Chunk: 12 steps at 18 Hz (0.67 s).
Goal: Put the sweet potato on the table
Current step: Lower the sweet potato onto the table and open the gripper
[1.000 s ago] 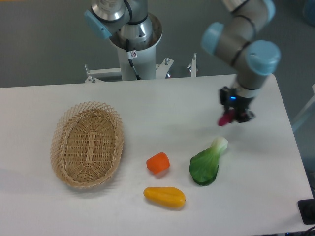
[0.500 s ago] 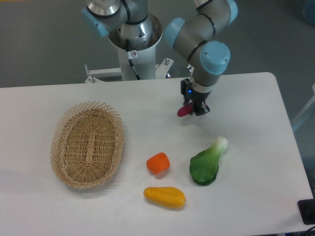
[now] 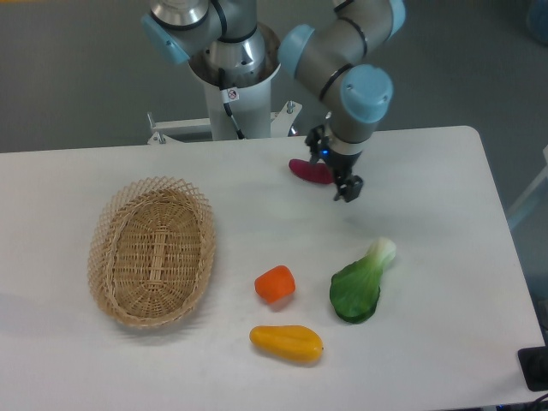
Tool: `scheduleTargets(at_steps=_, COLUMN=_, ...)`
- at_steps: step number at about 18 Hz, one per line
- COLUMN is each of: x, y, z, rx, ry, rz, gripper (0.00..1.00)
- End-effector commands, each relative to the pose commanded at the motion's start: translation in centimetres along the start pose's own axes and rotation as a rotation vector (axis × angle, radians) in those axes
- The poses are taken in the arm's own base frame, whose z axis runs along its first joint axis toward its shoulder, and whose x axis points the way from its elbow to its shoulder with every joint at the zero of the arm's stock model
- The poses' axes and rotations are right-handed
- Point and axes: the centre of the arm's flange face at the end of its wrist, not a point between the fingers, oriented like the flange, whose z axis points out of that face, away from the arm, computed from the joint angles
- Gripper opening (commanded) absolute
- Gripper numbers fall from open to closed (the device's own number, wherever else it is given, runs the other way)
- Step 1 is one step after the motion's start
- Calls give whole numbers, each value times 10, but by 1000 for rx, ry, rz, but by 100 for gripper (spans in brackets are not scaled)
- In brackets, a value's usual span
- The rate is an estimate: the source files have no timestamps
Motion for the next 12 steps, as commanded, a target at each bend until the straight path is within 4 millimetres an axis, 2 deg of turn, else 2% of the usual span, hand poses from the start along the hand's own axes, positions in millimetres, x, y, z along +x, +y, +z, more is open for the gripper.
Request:
scheduleTargets(at_steps=5, x=-101, y=68, z=-26, rx=-26, ry=-106, rz=-66, gripper=100)
scheduleTargets(at_steps=8, x=-153, y=93, z=-31, rx=-37, ry=-148, rz=-79, gripper=100)
scheduleTargets(at_steps=10, x=-176, y=116, z=-34, rx=-43, ry=-176, rz=-99, gripper=100)
scheduleTargets(at_steps=12, x=-191, y=131, z=-29, rx=-48, ry=-186, rz=-111, gripper=100)
